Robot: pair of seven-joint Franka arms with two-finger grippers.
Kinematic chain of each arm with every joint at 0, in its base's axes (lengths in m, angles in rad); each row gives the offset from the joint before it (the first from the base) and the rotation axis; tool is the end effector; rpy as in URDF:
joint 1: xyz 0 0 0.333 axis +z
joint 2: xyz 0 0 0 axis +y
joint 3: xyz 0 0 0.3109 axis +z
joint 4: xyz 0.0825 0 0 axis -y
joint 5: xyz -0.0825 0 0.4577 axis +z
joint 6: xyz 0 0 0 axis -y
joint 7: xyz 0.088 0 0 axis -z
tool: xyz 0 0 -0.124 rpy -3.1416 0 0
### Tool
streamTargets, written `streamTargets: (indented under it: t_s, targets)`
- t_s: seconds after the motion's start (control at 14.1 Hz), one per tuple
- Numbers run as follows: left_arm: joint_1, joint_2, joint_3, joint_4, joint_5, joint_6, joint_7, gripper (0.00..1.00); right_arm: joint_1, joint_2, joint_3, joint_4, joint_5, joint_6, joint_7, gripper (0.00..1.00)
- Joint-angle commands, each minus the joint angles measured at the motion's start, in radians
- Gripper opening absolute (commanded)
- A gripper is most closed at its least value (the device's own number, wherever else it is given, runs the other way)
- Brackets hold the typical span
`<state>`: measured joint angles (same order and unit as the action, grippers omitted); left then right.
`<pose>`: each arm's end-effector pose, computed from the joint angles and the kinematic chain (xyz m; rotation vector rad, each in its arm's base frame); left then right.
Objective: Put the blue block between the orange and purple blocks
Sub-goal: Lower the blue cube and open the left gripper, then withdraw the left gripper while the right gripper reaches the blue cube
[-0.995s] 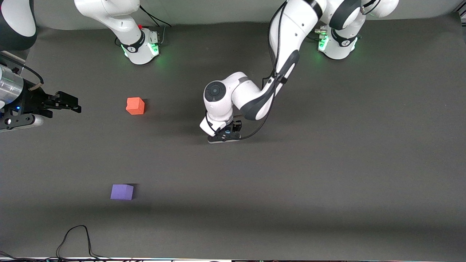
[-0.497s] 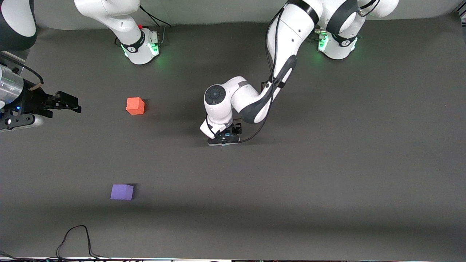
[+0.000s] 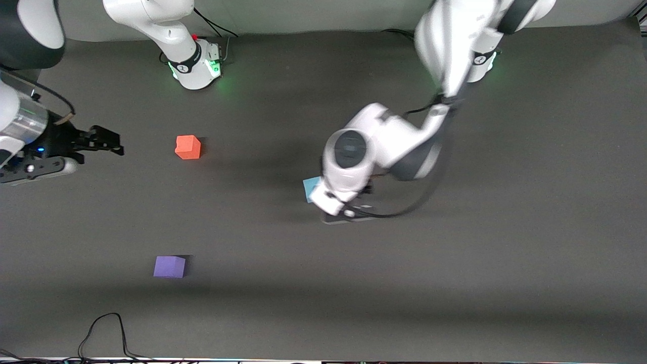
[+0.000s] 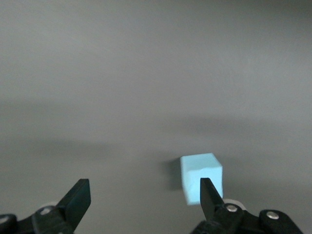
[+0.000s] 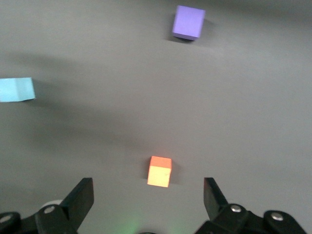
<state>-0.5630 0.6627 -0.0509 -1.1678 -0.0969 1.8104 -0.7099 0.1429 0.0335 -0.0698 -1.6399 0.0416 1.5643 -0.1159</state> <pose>0.6584 -0.4640 0.3650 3.0448 0.1988 -0.1407 0.6285 0.0517 0.5435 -3.0820 -0.2889 0.1676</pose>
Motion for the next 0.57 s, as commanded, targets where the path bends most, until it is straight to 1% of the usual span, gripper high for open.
streamTargets:
  t_s: [0.0, 0.07, 0.21, 0.36, 0.43, 0.5]
  targets:
    - [0.151, -0.156, -0.024, -0.056, -0.05, -0.15, 0.137, 1.0, 0.085, 0.002, -0.007, 0.003, 0.056, 0.008, 0.105, 1.0]
    - [0.211, -0.191, -0.024, -0.058, -0.05, -0.202, 0.203, 1.0, 0.127, 0.017, -0.005, 0.018, 0.076, 0.013, 0.173, 1.0]
    - [0.315, -0.241, -0.023, -0.061, -0.049, -0.302, 0.35, 1.0, 0.223, 0.072, -0.005, 0.083, 0.083, 0.014, 0.318, 1.0]
    - [0.42, -0.274, -0.02, -0.081, -0.038, -0.339, 0.497, 1.0, 0.335, 0.138, -0.005, 0.155, 0.083, 0.023, 0.488, 1.0]
    - [0.466, -0.293, -0.02, -0.104, -0.034, -0.341, 0.57, 1.0, 0.409, 0.167, -0.005, 0.178, 0.083, 0.049, 0.578, 1.0]
    - [0.512, -0.317, -0.018, -0.133, -0.021, -0.336, 0.645, 1.0, 0.452, 0.198, -0.005, 0.213, 0.092, 0.072, 0.651, 1.0]
